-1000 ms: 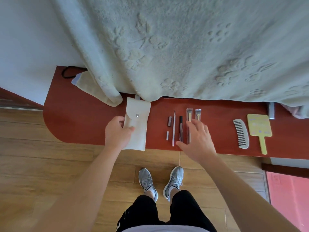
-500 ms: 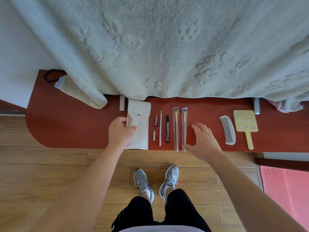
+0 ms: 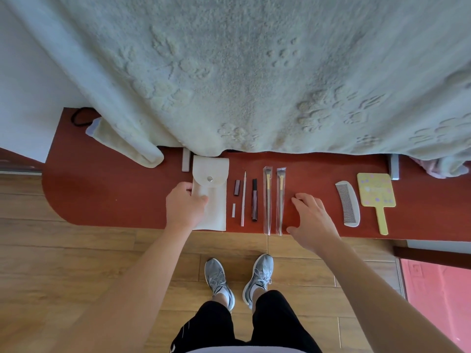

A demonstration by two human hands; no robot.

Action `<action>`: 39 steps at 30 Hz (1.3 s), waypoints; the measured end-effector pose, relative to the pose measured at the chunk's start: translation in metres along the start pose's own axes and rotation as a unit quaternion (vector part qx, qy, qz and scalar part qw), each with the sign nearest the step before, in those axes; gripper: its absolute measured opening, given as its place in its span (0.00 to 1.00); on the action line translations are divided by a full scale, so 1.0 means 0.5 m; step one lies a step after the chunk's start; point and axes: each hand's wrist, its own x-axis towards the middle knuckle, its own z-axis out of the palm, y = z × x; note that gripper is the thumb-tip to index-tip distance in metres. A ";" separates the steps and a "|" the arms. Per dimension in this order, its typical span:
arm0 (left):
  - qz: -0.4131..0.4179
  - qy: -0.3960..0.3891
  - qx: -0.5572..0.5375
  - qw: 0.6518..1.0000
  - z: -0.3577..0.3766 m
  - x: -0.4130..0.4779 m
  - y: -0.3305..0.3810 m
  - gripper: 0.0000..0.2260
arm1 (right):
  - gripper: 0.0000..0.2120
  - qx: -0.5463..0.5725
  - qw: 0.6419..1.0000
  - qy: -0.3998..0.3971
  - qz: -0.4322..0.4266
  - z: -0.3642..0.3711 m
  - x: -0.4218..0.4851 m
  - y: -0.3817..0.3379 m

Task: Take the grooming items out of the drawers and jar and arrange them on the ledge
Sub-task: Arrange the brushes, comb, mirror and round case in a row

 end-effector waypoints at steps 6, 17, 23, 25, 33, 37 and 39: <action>0.080 0.061 0.119 0.988 0.003 -0.022 -0.001 0.24 | 0.38 -0.002 1.000 0.002 -0.001 0.002 0.001 0.000; 0.220 -0.012 0.257 0.941 0.027 -0.043 -0.001 0.33 | 0.38 -0.001 1.000 0.009 0.001 0.008 0.002 0.004; 0.211 -0.010 0.252 0.945 0.039 -0.044 0.003 0.30 | 0.37 0.003 1.000 0.008 0.004 0.009 0.004 0.004; 0.204 -0.007 0.246 0.947 0.041 -0.046 0.004 0.30 | 0.37 0.003 1.000 0.008 0.005 0.008 0.005 0.004; 0.177 0.006 0.251 0.952 0.050 -0.057 0.008 0.30 | 0.37 0.006 1.000 0.010 0.005 0.012 0.005 0.005; 0.172 0.004 0.249 0.953 0.053 -0.057 0.009 0.30 | 0.38 0.008 1.000 0.007 0.003 0.012 0.005 0.007; 0.172 -0.001 0.247 0.954 0.052 -0.056 0.009 0.30 | 0.38 0.010 1.000 0.007 0.000 0.012 0.005 0.008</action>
